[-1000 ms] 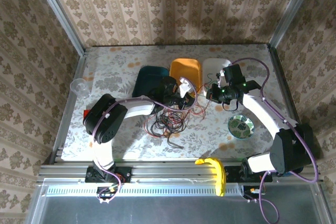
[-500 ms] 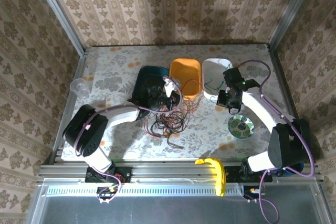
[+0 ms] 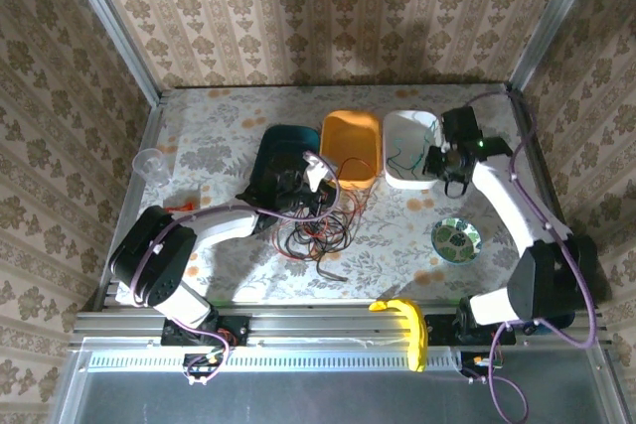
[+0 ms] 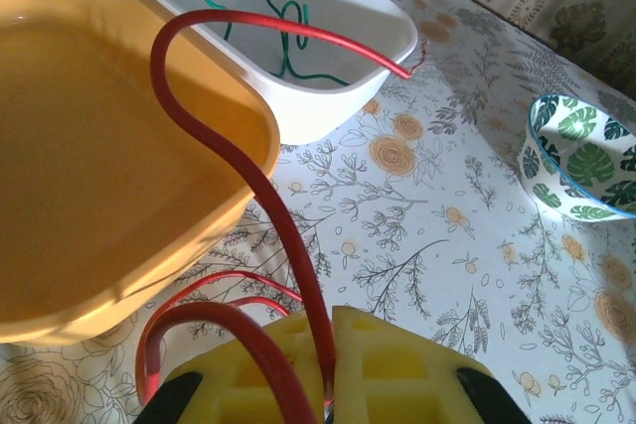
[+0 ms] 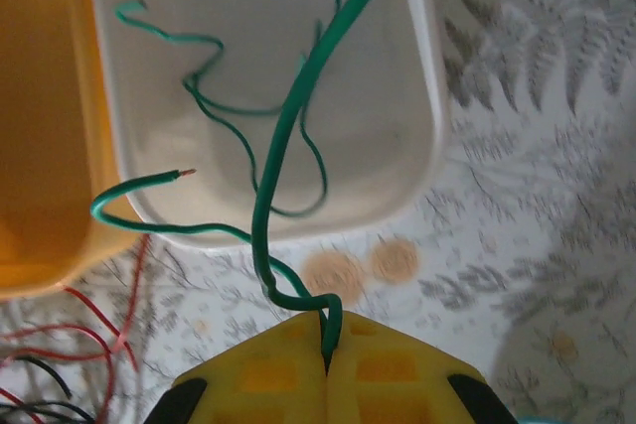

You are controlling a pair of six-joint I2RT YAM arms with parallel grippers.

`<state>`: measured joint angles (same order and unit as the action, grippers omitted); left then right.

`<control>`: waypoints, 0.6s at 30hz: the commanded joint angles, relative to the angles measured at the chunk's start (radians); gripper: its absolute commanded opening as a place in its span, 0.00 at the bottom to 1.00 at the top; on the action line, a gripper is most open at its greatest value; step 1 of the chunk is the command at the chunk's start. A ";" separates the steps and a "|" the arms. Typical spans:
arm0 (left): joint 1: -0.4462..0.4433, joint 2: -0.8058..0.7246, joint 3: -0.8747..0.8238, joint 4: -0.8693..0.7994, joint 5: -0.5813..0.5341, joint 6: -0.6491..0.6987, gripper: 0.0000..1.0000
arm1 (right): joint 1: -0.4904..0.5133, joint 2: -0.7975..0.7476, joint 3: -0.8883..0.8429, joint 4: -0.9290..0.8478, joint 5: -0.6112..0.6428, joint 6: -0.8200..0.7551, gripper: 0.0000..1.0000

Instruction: Untangle the cables

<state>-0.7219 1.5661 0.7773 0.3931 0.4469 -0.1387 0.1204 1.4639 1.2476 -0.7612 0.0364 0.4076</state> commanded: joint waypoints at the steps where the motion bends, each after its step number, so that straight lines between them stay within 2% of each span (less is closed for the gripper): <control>1: -0.014 0.019 0.019 0.001 -0.019 0.017 0.00 | -0.004 0.166 0.140 -0.034 -0.035 -0.075 0.00; 4: -0.021 0.021 0.017 0.006 -0.022 0.015 0.00 | -0.004 0.339 0.299 -0.117 -0.092 -0.113 0.00; 6: -0.023 0.020 0.017 0.004 -0.024 0.015 0.00 | -0.004 0.430 0.399 -0.172 -0.086 -0.129 0.05; 7: -0.023 0.022 0.018 0.003 -0.026 0.016 0.00 | -0.004 0.459 0.431 -0.184 -0.068 -0.130 0.13; 8: -0.023 0.023 0.019 0.002 -0.027 0.017 0.00 | -0.003 0.481 0.459 -0.192 -0.038 -0.121 0.26; 11: -0.024 0.025 0.025 -0.005 -0.030 0.023 0.00 | -0.003 0.442 0.451 -0.150 0.003 -0.091 0.42; 12: -0.024 0.025 0.026 -0.005 -0.029 0.022 0.00 | -0.001 0.417 0.436 -0.130 0.012 -0.086 0.44; 18: -0.027 0.038 0.031 -0.010 -0.024 0.025 0.00 | 0.028 0.234 0.274 -0.034 0.011 -0.087 0.46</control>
<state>-0.7403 1.5780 0.7803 0.3889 0.4217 -0.1352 0.1284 1.7962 1.5700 -0.8204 0.0261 0.3168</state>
